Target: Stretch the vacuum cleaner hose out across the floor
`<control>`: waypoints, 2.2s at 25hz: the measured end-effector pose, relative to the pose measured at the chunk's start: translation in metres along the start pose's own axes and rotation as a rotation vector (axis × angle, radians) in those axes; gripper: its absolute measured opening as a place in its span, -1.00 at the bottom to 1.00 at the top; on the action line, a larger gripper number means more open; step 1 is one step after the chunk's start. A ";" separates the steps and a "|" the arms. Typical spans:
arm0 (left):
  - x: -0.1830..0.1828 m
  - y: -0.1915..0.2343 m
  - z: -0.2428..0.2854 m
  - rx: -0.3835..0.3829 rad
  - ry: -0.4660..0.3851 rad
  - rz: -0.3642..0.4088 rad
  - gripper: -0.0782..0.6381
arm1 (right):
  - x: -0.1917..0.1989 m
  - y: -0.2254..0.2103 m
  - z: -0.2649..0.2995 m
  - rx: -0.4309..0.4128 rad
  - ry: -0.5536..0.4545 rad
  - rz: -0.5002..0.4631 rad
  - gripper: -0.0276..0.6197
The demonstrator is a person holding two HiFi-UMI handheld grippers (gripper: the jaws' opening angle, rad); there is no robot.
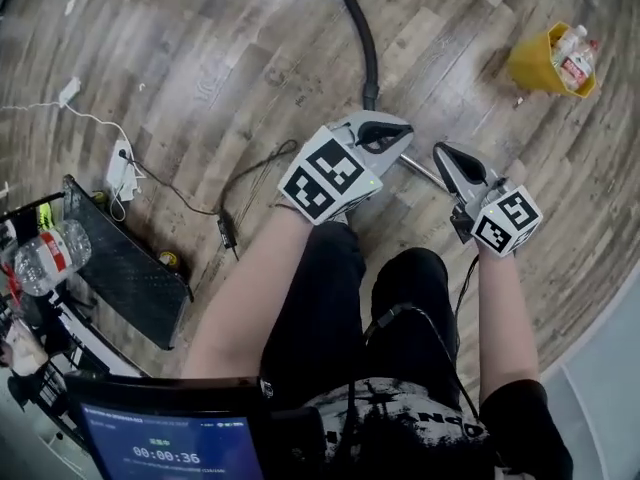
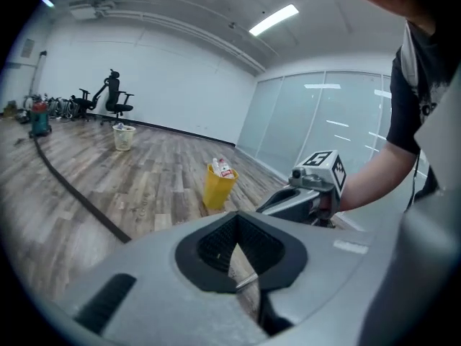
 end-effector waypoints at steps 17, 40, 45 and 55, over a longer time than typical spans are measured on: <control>-0.257 -0.021 -0.335 -0.208 -0.272 -0.128 -0.78 | -0.366 0.262 0.011 -0.186 0.006 -0.197 -0.89; -0.387 -0.085 -0.409 -0.439 -0.555 -0.059 -0.78 | -0.482 0.336 -0.035 -0.413 -0.121 -0.460 -0.89; -0.394 -0.110 -0.408 -0.543 -0.596 -0.062 -0.78 | -0.488 0.341 -0.060 -0.479 -0.110 -0.530 -0.89; -0.391 -0.141 -0.394 -0.633 -0.654 -0.175 -0.78 | -0.481 0.332 -0.090 -0.555 -0.076 -0.570 -0.89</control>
Point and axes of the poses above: the fingertips, and each gripper's own axes: z forward along the fingers, y to its left, x out of its underside, the point moved 2 cm from there along -z, backward along the fingers, and after that the axes turned 5 degrees about -x, right-handed, at the moved point
